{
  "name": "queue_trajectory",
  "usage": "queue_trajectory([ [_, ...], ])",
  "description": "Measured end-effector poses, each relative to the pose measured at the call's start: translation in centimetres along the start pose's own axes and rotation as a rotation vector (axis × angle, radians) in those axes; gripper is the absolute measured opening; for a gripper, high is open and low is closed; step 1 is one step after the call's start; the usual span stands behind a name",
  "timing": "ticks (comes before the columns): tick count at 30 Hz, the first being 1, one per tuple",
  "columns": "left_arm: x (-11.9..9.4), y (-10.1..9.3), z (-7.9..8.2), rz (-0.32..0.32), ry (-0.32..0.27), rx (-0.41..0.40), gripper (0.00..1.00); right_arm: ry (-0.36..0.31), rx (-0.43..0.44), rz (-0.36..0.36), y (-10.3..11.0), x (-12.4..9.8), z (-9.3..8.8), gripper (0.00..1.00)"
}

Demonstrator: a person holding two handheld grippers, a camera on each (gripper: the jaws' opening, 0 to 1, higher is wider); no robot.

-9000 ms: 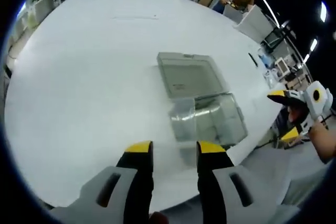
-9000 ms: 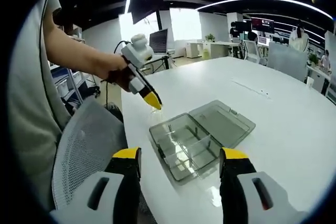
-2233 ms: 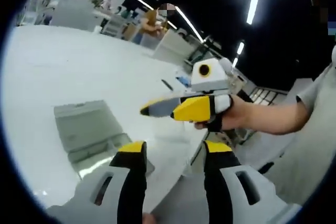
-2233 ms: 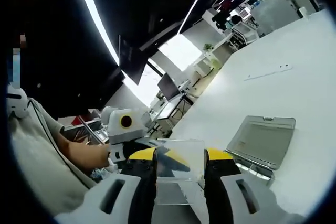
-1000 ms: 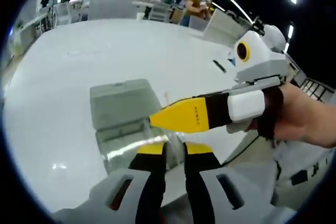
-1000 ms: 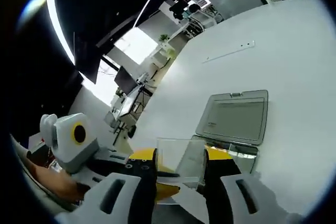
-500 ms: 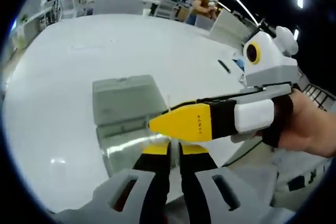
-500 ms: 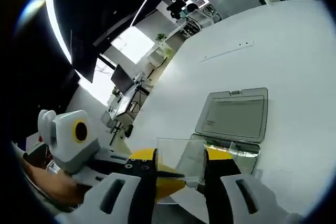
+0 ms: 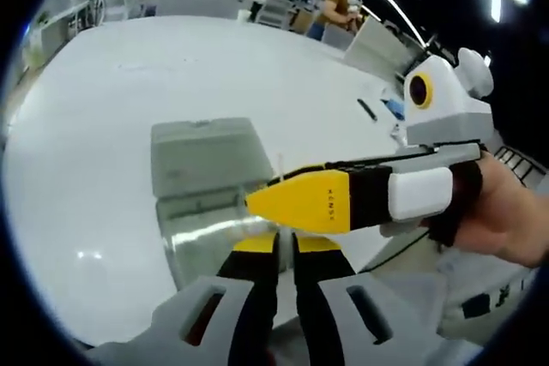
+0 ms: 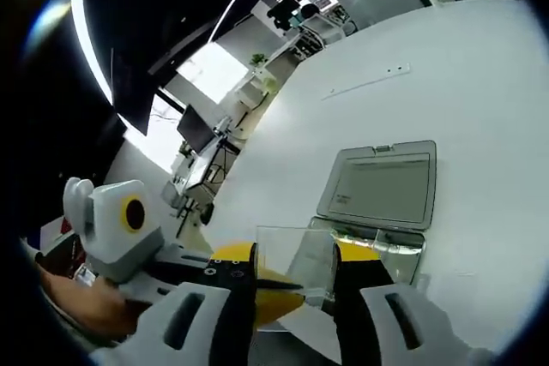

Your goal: Insert the divider into the dual guide fixture by aligning both edges with the guide slots and pushing it downward to the bottom, including one-sided entry, uneven engagement, binding, and posture correction.

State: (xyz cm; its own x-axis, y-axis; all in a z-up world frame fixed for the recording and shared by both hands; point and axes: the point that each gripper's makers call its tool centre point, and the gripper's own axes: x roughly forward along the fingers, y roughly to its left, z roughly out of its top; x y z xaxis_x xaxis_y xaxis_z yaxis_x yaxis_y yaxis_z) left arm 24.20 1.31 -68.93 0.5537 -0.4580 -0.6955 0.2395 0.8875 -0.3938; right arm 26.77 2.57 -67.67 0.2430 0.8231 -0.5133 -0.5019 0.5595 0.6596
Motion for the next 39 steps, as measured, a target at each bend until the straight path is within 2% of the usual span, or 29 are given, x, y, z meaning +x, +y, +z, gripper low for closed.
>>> queue_trajectory([
  [5, -0.1, 0.0, -0.1, -0.016, 0.0, -0.031, 0.03, 0.006, 0.003, -0.007, 0.1, 0.0, -0.1, 0.3],
  [17, -0.2, -0.2, -0.4, -0.057, 0.033, -0.013, 0.02, 0.015, 0.02, 0.002, 0.2, -0.1, -0.5, 0.32],
  [33, -1.3, -0.2, -0.4, -0.114, 0.05, -0.052, 0.01, -0.027, -0.008, 0.059, 0.9, -1.0, 0.1, 0.36],
  [39, -1.6, -0.1, -0.6, -0.14, 0.072, -0.091, 0.01, -0.046, -0.009, 0.079, 0.9, -1.6, 0.2, 0.37],
])
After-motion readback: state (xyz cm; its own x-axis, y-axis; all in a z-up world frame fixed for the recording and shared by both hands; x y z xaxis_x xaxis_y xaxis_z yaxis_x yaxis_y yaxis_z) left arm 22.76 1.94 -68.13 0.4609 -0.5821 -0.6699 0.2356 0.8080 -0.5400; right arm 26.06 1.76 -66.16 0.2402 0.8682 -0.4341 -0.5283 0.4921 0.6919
